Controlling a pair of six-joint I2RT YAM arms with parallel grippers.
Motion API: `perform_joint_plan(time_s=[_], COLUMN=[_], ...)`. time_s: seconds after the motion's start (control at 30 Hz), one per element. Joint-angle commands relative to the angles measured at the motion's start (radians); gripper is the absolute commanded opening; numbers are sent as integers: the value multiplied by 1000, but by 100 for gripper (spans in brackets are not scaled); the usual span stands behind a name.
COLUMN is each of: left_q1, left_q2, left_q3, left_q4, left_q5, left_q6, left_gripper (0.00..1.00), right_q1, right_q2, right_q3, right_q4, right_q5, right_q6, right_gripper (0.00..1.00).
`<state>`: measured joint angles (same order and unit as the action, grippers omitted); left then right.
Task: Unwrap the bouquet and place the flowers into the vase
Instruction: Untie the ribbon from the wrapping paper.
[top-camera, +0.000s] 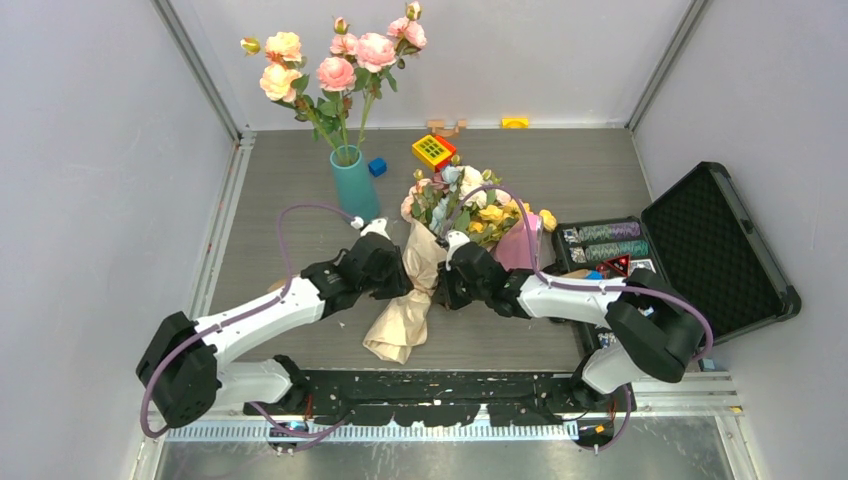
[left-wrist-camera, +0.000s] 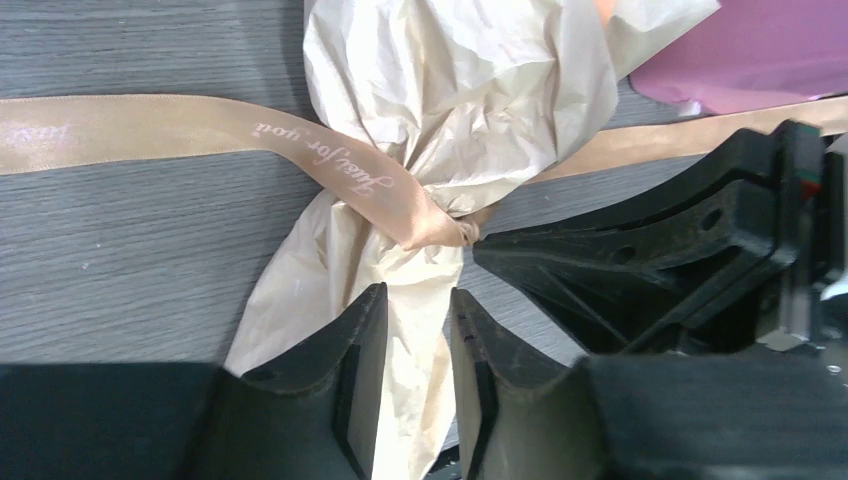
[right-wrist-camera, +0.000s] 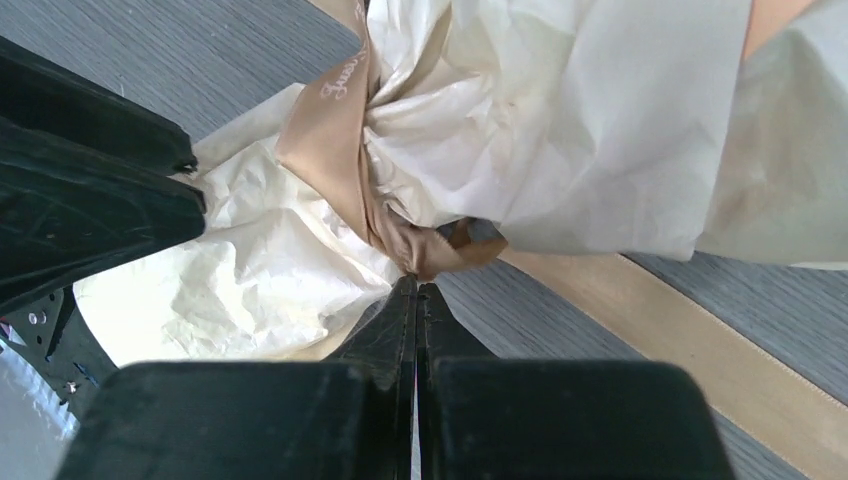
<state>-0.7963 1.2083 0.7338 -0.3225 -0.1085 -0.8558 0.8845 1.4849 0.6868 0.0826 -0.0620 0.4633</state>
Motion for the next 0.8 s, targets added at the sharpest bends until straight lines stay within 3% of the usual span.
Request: perform_joint_plan(time_s=[0.0,0.17,0.4,0.77], left_q1=[5,5,6,6], left_q2=[-21,60,193,227], left_q3=[68,125,197,140], left_q4=[-19,-1,11,54], left_q5=[5,6,-33,-64], left_q6=[18,53,107,57], left_gripper=[35,42,44,44], right_q1=[3,8,11,-14], right_q2=[-45,-47,-75,-82], right_q3=[-14,-26,-41,20], right_q4=[20,28,34,15], right_q5=[0,-1,11,26], right_q6=[16,25,41,14], right_gripper=[0,0,1,16])
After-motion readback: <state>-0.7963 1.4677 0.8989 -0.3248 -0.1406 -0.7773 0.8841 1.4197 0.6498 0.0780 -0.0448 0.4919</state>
